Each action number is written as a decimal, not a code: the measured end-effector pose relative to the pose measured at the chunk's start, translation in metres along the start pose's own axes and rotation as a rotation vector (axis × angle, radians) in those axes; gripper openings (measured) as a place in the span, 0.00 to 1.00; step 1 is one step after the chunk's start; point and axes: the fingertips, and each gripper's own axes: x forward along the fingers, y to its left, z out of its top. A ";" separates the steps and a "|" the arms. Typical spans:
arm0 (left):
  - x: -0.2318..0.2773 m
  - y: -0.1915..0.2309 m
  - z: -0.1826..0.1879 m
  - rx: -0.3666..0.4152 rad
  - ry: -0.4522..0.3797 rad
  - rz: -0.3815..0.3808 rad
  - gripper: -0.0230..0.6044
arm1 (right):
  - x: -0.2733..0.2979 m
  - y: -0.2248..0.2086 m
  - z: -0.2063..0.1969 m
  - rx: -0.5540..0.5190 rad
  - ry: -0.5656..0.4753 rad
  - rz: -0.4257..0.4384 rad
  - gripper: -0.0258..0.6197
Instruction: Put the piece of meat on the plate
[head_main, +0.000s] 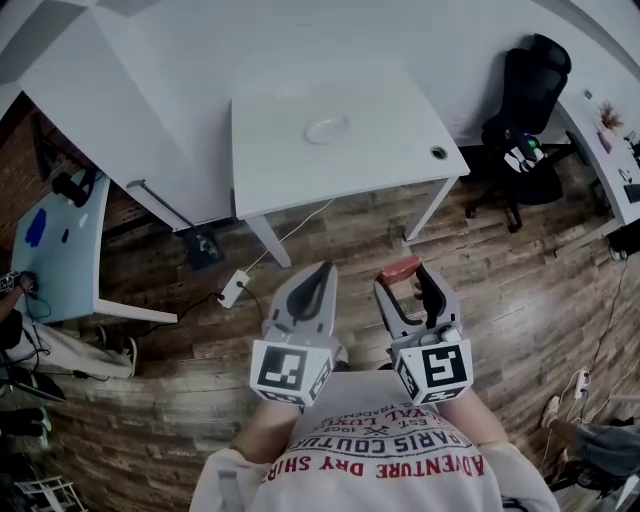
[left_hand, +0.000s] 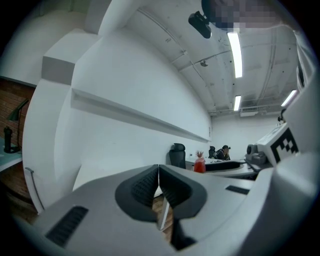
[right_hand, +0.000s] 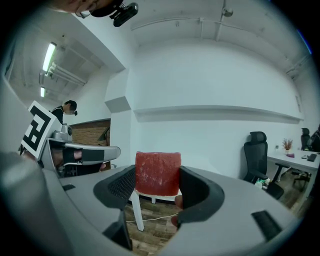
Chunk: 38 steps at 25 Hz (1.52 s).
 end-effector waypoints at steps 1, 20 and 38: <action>0.003 0.009 0.001 -0.007 -0.001 0.001 0.05 | 0.008 0.001 0.002 0.007 0.004 -0.002 0.47; 0.146 0.100 -0.001 0.032 0.030 0.136 0.05 | 0.183 -0.071 0.014 0.014 -0.004 0.144 0.47; 0.347 0.167 0.007 0.015 0.114 0.331 0.05 | 0.370 -0.217 0.025 -0.001 0.070 0.325 0.47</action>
